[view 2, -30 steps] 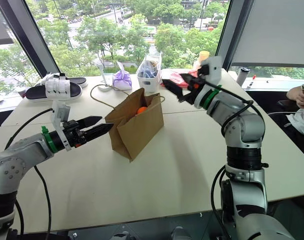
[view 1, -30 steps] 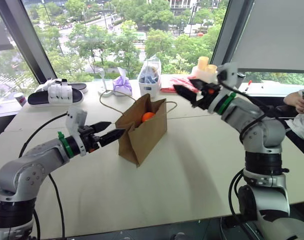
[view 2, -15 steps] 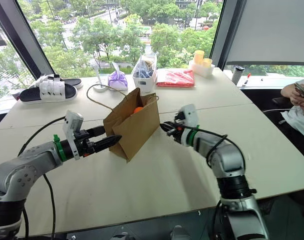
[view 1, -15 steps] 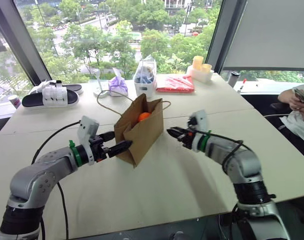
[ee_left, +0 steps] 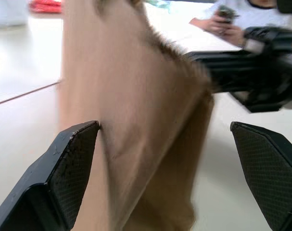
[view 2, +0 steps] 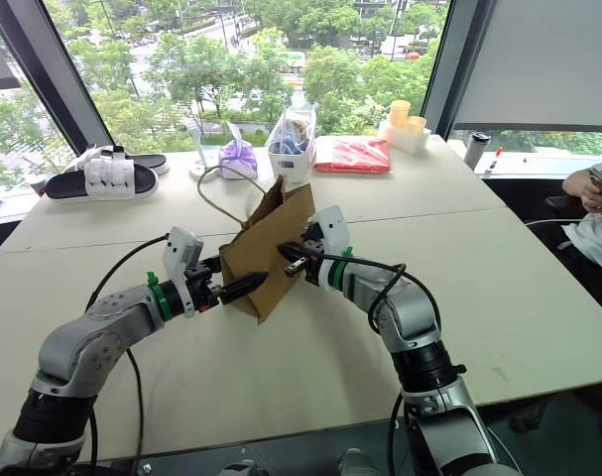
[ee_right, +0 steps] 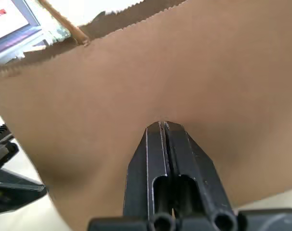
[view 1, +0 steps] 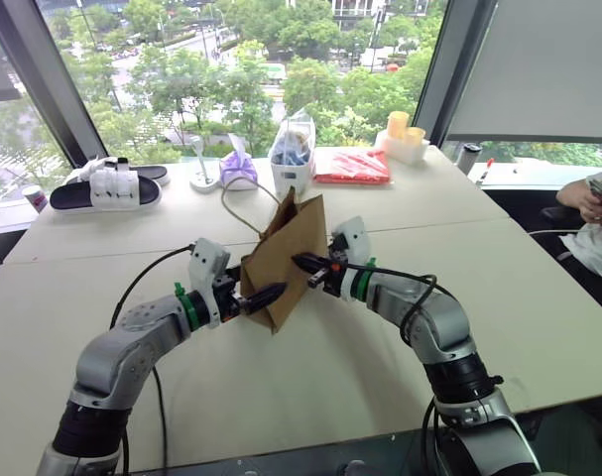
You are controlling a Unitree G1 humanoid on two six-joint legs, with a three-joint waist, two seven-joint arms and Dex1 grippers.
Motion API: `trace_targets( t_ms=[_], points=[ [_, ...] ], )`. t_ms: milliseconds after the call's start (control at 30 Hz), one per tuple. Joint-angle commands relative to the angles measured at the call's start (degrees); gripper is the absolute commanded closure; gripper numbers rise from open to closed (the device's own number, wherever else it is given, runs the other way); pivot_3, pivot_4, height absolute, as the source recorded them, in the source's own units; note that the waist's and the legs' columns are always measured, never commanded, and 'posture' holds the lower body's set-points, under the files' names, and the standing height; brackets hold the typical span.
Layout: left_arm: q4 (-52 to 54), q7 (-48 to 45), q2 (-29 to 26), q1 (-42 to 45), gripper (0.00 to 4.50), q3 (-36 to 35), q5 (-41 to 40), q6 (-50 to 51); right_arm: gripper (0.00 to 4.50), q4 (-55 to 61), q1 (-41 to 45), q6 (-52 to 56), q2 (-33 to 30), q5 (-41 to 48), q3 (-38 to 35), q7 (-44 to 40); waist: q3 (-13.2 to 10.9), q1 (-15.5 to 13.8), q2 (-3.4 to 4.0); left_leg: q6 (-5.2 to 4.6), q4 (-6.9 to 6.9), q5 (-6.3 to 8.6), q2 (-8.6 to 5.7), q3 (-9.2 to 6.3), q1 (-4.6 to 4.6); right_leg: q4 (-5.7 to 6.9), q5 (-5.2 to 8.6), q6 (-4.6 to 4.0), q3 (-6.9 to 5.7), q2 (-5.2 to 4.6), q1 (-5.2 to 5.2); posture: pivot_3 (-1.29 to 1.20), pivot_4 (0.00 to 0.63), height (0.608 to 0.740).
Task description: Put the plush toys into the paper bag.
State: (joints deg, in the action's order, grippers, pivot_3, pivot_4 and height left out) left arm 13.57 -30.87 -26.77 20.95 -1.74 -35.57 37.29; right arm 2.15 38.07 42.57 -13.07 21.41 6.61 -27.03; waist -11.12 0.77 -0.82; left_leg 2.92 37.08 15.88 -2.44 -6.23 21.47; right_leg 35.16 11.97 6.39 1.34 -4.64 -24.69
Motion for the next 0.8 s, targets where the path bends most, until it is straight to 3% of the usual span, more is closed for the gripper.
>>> trace_targets(
  t_ms=[33, 100, 167, 233, 433, 600, 700, 800],
  points=[
    [-0.2, 0.4, 1.8, 0.8, 0.0, 0.7, 2.5, -3.0, 4.48, 1.0, 1.0, -1.6, 0.5, -0.5, -0.3, -0.2, 0.0, 0.0, 0.0, 0.0, 0.01, 0.0, -0.02, 0.0, 0.02, -0.02, 0.0, 0.0, 0.0, -0.02, 0.0, 0.0, 0.15, 0.74],
    [-0.7, 0.7, 2.7, 1.1, 0.0, -0.2, 2.7, -3.1, 4.48, 1.4, 0.9, -1.3, 0.4, -0.6, -0.6, -0.3, 0.0, 0.1, 0.0, 0.0, 0.0, 0.0, -0.03, 0.01, 0.02, -0.02, 0.0, 0.0, 0.01, -0.02, 0.0, 0.0, 0.15, 0.74],
    [-1.2, 1.0, 3.0, 1.4, 0.51, -0.7, 3.2, -3.5, 4.5, 2.0, 0.7, -0.9, 0.0, -0.3, -1.0, -0.5, 0.0, 0.2, 0.0, 0.0, -0.01, 0.0, -0.02, -0.01, 0.0, 0.0, 0.0, 0.0, 0.0, -0.01, 0.0, 0.0, 0.15, 0.74],
    [-1.6, 0.6, 2.9, 1.5, 1.33, -0.8, 3.6, -4.0, 4.5, 3.4, 0.2, -0.1, -1.0, 0.2, -1.7, -0.9, 0.0, 0.2, 0.0, 0.0, -0.01, 0.0, 0.0, -0.01, -0.02, 0.02, 0.0, 0.0, 0.0, 0.0, 0.0, 0.0, 0.15, 0.74],
    [-3.6, -0.6, 3.3, 3.1, 4.38, -1.5, 3.3, -4.2, 4.5, 9.4, -2.0, 3.7, -5.9, 3.0, -6.2, -2.0, 0.0, 0.0, 0.0, 0.0, 0.02, 0.0, -0.02, -0.01, 0.02, -0.01, 0.0, 0.0, -0.01, -0.01, 0.0, 0.0, 0.15, 0.74],
    [-5.7, -4.9, 2.7, 5.8, 4.45, -1.4, 1.5, -2.9, 4.5, 15.2, -5.3, 7.9, -12.5, 8.5, -13.6, -4.7, 0.0, -0.1, 0.0, -0.01, 0.02, 0.0, -0.02, -0.02, 0.03, -0.02, 0.0, 0.01, -0.03, -0.01, 0.02, 0.0, 0.15, 0.74],
    [-9.8, -15.5, 0.0, 11.0, 4.45, 0.4, -0.4, -2.5, 4.5, 16.1, -9.0, 9.7, -19.7, 13.2, -23.2, -8.4, 0.0, -0.1, -0.01, -0.02, 0.02, 0.0, -0.02, -0.02, 0.04, -0.04, 0.0, 0.01, -0.04, -0.01, 0.03, 0.0, 0.15, 0.74],
    [-16.0, -24.1, -2.3, 16.2, 4.45, 3.8, 2.8, -5.7, 4.5, 16.5, -11.6, 10.0, -24.0, 14.6, -26.4, -9.9, 0.0, -0.1, -0.01, -0.02, 0.06, 0.0, -0.05, -0.05, 0.06, -0.08, 0.01, 0.01, -0.12, -0.01, 0.09, 0.0, 0.15, 0.74]
  ],
)
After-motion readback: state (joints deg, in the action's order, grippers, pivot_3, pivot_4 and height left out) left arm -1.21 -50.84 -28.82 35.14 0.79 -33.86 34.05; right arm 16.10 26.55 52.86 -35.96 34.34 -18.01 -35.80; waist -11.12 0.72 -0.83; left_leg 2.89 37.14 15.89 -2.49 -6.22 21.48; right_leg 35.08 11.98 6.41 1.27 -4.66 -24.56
